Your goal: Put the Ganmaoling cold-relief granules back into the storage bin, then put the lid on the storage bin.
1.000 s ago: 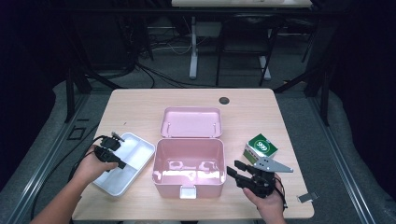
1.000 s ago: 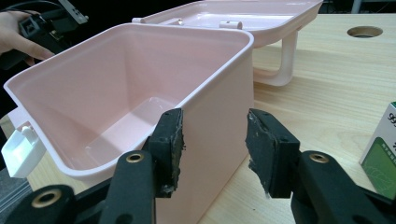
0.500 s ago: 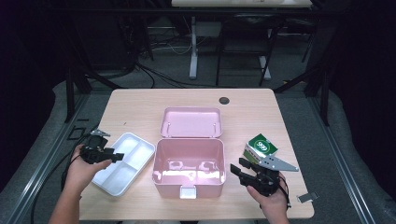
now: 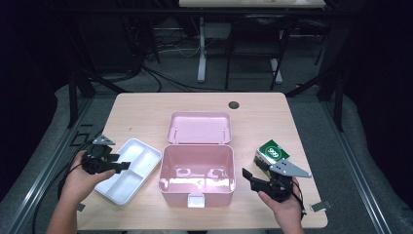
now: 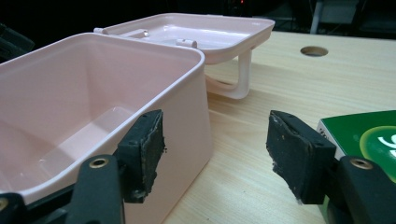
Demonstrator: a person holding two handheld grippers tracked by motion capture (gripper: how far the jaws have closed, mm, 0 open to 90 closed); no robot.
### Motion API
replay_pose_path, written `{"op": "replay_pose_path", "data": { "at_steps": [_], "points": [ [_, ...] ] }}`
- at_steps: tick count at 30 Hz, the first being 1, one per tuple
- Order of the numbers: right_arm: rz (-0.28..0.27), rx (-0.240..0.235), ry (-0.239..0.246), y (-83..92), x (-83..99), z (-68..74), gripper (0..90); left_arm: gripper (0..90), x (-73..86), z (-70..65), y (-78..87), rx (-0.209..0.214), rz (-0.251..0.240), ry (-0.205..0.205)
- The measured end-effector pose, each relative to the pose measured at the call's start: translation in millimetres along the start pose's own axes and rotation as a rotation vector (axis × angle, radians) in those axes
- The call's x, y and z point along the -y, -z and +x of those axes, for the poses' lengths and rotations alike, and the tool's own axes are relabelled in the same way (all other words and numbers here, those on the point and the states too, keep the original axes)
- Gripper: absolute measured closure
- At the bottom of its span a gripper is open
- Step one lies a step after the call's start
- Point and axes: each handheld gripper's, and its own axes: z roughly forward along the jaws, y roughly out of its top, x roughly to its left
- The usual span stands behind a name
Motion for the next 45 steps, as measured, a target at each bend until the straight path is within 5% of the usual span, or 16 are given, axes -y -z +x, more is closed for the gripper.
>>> {"op": "replay_pose_path", "data": {
  "at_steps": [5, 12, 23, 29, 31, 35, 36, 38, 40, 45],
  "points": [
    [0.110, 0.039, -0.036, -7.5, -7.5, -7.2, 31.9, 44.2, -1.0, -0.9, -0.1, 0.010, 0.013, 0.021],
    [0.242, 0.067, 0.064, -14.1, -23.6, -15.5, 26.2, 31.9, -3.1, -4.0, 2.9, 0.016, -0.001, -0.016],
    [0.431, 0.068, 0.089, -23.9, -46.4, -24.1, 22.8, 31.9, -3.2, -5.5, 5.6, 0.020, -0.002, -0.036],
    [0.538, 0.123, 0.126, -30.7, -63.8, -28.1, 19.7, 31.7, -3.9, -6.9, 6.9, 0.029, -0.004, -0.033],
    [0.585, 0.082, 0.118, -32.5, -70.8, -31.8, 17.4, 32.1, -4.1, -6.9, 7.5, 0.040, -0.001, -0.029],
    [0.630, 0.102, 0.105, -40.7, -78.9, -33.5, 14.4, 32.3, -3.6, -6.5, 7.9, 0.046, -0.004, -0.029],
    [0.650, 0.067, 0.096, -42.7, -80.8, -35.6, 13.8, 32.3, -3.6, -6.6, 7.9, 0.047, -0.004, -0.031],
    [0.692, 0.120, 0.112, -47.3, -84.3, -35.0, 11.7, 32.3, -3.7, -6.2, 8.7, 0.051, -0.005, -0.032],
    [0.731, 0.087, 0.102, -52.5, -87.0, -38.2, 8.2, 32.3, -3.8, -6.0, 9.4, 0.052, -0.010, -0.031],
    [0.822, 0.119, 0.119, -64.4, -92.3, -48.2, 3.1, 32.1, -4.5, -5.0, 10.6, 0.047, -0.017, -0.026]
  ]
}}
